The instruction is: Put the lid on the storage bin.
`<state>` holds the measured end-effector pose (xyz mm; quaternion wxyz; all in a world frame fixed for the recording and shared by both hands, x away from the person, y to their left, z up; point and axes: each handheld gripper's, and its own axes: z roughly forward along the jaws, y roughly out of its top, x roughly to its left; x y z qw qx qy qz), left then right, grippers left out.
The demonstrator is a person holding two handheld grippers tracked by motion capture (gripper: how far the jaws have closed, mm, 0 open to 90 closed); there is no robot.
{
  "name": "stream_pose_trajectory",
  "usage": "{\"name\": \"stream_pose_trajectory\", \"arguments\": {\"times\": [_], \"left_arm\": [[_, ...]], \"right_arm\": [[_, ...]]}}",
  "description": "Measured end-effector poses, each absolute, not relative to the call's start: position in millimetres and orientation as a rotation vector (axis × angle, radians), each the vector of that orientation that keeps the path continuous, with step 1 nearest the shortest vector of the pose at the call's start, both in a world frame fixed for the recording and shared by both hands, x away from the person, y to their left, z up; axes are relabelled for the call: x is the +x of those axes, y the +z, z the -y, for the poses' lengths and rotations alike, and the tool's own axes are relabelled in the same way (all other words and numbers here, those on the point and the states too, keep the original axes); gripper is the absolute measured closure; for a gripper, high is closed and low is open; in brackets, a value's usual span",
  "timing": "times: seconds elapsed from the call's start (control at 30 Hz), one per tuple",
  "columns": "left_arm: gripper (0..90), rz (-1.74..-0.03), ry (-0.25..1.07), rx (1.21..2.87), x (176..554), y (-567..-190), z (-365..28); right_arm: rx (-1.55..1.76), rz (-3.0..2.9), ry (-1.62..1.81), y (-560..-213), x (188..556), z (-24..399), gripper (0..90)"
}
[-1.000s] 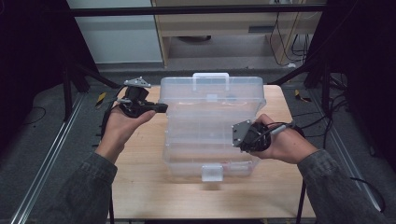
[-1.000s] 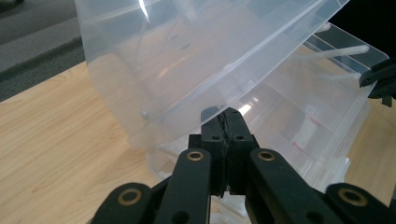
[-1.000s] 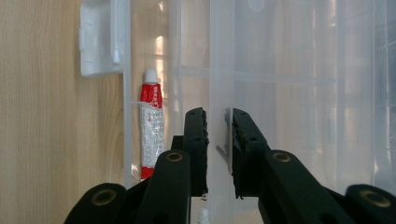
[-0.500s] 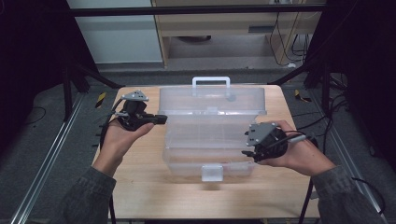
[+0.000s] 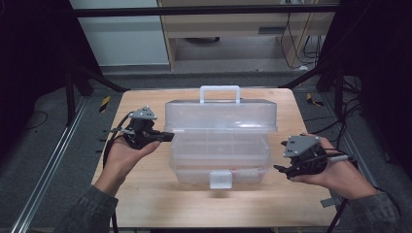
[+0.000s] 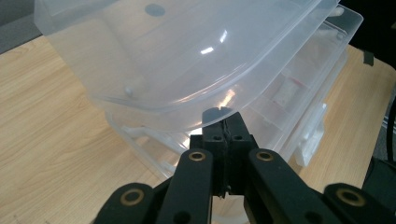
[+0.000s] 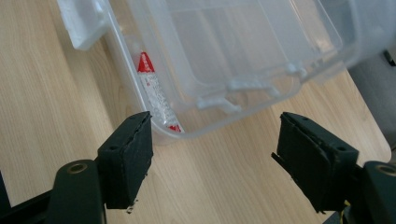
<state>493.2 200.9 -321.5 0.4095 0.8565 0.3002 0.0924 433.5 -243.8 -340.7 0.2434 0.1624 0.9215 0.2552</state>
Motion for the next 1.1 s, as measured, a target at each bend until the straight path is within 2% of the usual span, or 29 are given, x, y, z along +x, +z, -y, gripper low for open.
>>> {"name": "stream_pose_trajectory", "arguments": {"times": [1.1], "left_arm": [[89.5, -0.763, 0.181, 2.168, 463, -363, -212]], "right_arm": [[0.652, -2.432, 0.641, -369, 450, 269, 22.8]]}}
